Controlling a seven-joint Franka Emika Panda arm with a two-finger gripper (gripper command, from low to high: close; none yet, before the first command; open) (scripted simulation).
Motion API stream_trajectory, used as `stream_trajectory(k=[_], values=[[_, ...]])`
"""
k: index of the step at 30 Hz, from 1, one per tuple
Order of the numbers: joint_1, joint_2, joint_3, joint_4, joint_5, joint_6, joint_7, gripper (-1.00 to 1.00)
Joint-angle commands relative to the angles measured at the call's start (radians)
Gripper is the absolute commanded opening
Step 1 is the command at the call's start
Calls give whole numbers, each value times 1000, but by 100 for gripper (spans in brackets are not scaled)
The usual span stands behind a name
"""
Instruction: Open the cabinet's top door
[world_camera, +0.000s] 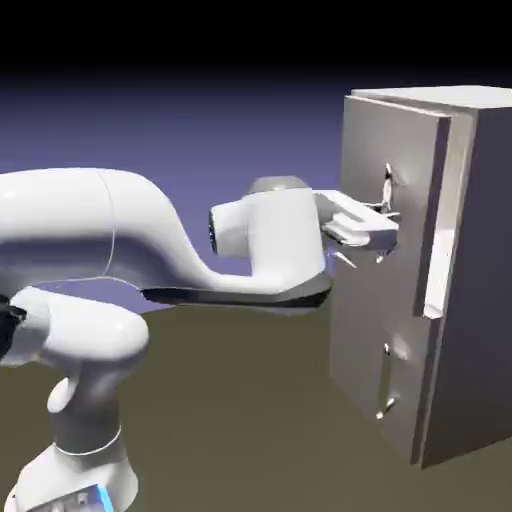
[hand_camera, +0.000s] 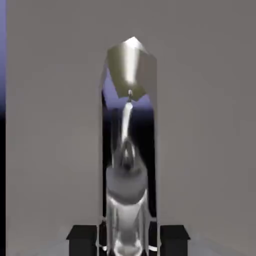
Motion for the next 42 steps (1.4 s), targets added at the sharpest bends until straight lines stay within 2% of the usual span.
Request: stream_trajectory(k=[1,3,13,25,34,42], values=[[-20,22,18,4,-22,9,44,-100],[-82,60,75,-6,-31,13,112,-100],[-381,-25,424,-249,390,-197,-63,-100],[-464,-149,801,-409,912,-502,-227,-100],[-419,-106,1110,-393,1303,-814,-259,-100],[-441,97,1397,-230,1616,-1150,-212,-100]])
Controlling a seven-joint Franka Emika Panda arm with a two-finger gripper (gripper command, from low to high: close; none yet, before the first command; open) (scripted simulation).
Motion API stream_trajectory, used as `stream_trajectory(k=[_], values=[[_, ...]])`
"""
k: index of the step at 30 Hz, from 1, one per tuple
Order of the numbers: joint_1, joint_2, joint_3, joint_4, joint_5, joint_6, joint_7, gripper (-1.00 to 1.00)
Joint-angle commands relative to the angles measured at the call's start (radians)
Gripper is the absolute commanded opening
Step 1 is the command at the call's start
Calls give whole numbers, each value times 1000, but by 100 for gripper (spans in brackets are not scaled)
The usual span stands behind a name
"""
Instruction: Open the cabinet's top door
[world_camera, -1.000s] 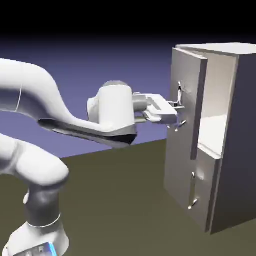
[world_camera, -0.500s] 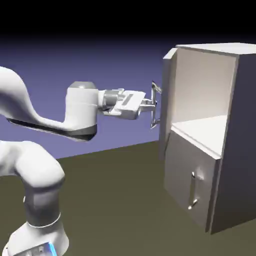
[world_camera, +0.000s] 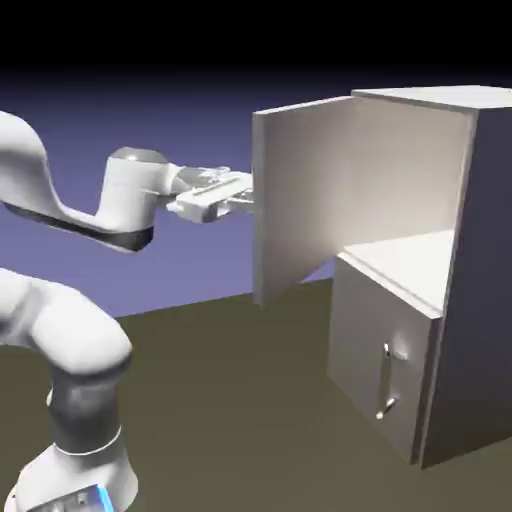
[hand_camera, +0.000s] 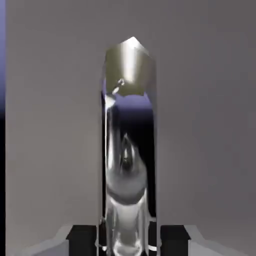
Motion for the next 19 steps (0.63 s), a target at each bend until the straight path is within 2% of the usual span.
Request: stream_trajectory(k=[1,14,19], values=[[-12,33,34,29,31,-42,10,-100],[-230,498,396,467,248,-591,186,-100],[-266,649,468,591,262,-748,265,-100]])
